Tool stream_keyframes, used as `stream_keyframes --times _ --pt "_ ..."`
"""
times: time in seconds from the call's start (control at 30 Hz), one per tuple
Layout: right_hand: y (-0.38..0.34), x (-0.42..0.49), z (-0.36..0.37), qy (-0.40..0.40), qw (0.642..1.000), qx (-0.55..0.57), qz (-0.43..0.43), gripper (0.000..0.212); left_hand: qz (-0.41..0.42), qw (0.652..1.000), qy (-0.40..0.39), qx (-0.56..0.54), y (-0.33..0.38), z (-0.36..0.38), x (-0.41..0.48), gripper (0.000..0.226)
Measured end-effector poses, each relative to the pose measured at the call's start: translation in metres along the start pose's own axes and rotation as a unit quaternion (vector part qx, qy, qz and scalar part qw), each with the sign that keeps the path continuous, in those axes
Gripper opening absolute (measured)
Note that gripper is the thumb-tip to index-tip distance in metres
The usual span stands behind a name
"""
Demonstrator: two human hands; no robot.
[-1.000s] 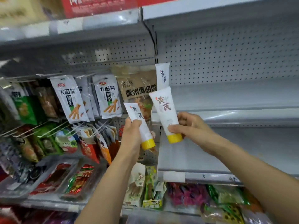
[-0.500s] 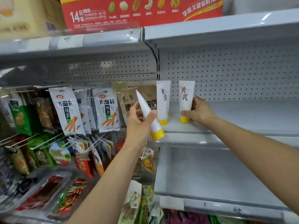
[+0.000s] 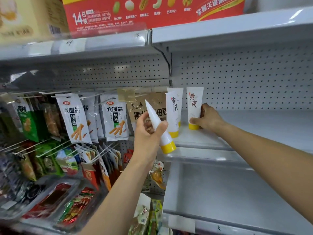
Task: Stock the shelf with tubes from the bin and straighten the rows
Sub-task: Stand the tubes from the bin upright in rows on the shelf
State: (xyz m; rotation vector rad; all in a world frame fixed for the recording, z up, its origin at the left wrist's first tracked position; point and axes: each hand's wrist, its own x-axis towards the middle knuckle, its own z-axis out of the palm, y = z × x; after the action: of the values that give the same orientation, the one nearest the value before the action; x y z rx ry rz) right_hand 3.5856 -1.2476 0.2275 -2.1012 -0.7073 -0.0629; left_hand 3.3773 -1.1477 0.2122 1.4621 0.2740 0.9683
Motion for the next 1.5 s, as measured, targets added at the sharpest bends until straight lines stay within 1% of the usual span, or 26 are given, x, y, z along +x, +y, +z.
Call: stream_keyframes --times 0.07,0.1,0.13,0.17,0.2,0.23,0.27,0.3,0.33,0.4,0.43,0.47,0.5,0.57,0.7,0.8,0.87,0.97,1.1,1.27,1.5 --pt "-0.004 -0.008 -0.002 0.005 1.0 0.007 0.023 0.064 -0.007 1.0 0.0 -0.003 0.0 -0.002 -0.002 0.06" --pt "-0.007 -0.014 -0.004 0.025 0.999 0.018 0.037 0.068 -0.011 1.0 -0.003 -0.008 0.0 -0.004 -0.003 0.058" --pt "-0.011 -0.022 -0.006 0.054 0.997 0.03 0.038 0.068 -0.016 1.0 -0.005 -0.014 0.001 -0.005 -0.004 0.056" --pt "-0.017 -0.033 -0.007 0.085 0.995 0.043 0.021 0.061 -0.019 1.0 -0.008 -0.021 0.001 -0.006 -0.005 0.053" --pt "-0.024 -0.046 -0.007 0.109 0.992 0.059 -0.009 0.049 -0.022 0.999 -0.01 -0.026 0.002 -0.006 -0.007 0.049" --pt "-0.032 -0.061 -0.007 0.115 0.989 0.082 -0.042 0.036 -0.024 0.999 -0.012 -0.032 0.003 -0.007 -0.009 0.043" --pt "-0.04 -0.075 -0.007 0.097 0.987 0.109 -0.073 0.024 -0.023 0.999 -0.017 -0.037 0.004 -0.006 -0.012 0.035" --pt "-0.048 -0.09 -0.006 0.057 0.986 0.127 -0.096 0.015 -0.023 0.999 -0.022 -0.043 0.005 -0.006 -0.014 0.03" --pt "-0.054 -0.104 -0.005 -0.001 0.986 0.129 -0.108 0.014 -0.024 0.998 -0.028 -0.048 0.006 -0.006 -0.017 0.029" --pt "-0.065 -0.128 -0.003 -0.122 0.982 0.101 -0.101 0.031 -0.02 0.998 -0.034 -0.051 0.007 -0.005 -0.021 0.034" --pt "-0.068 -0.136 -0.001 -0.156 0.979 0.086 -0.099 0.04 -0.017 0.998 -0.034 -0.051 0.008 -0.004 -0.023 0.041" --pt "-0.071 -0.143 0.001 -0.163 0.978 0.076 -0.107 0.047 -0.015 0.998 -0.031 -0.053 0.008 -0.003 -0.025 0.046" --pt "-0.072 -0.148 0.004 -0.151 0.979 0.068 -0.116 0.05 -0.013 0.998 -0.029 -0.054 0.008 -0.003 -0.026 0.049" --pt "-0.073 -0.153 0.005 -0.118 0.984 0.066 -0.114 0.045 -0.01 0.998 -0.035 -0.058 0.009 -0.001 -0.029 0.049" --pt "-0.069 -0.156 0.005 -0.126 0.985 0.069 -0.097 0.035 -0.007 0.996 -0.062 -0.057 0.011 0.003 -0.037 0.056" --pt "-0.065 -0.156 0.0 -0.11 0.989 0.063 -0.081 0.031 0.0 0.996 -0.076 -0.039 0.014 0.005 -0.043 0.049" --pt "-0.063 -0.153 -0.007 -0.09 0.992 0.055 -0.069 0.032 0.009 0.996 -0.087 0.001 0.016 0.003 -0.046 0.045" --pt "-0.059 -0.141 -0.017 -0.046 0.996 0.058 -0.05 0.041 0.028 0.992 -0.08 0.094 0.015 -0.007 -0.048 0.043" --pt "-0.051 -0.119 -0.026 0.004 0.997 0.076 -0.03 0.042 0.023 0.988 -0.054 0.141 0.006 -0.018 -0.051 0.04" --pt "-0.036 -0.095 -0.017 0.031 0.998 0.047 -0.001 0.048 0.018 0.983 -0.046 0.179 -0.006 -0.022 -0.05 0.031" --pt "-0.03 -0.08 -0.001 0.037 0.999 0.025 0.003 0.046 0.026 0.967 -0.038 0.252 -0.02 -0.029 -0.049 0.028"
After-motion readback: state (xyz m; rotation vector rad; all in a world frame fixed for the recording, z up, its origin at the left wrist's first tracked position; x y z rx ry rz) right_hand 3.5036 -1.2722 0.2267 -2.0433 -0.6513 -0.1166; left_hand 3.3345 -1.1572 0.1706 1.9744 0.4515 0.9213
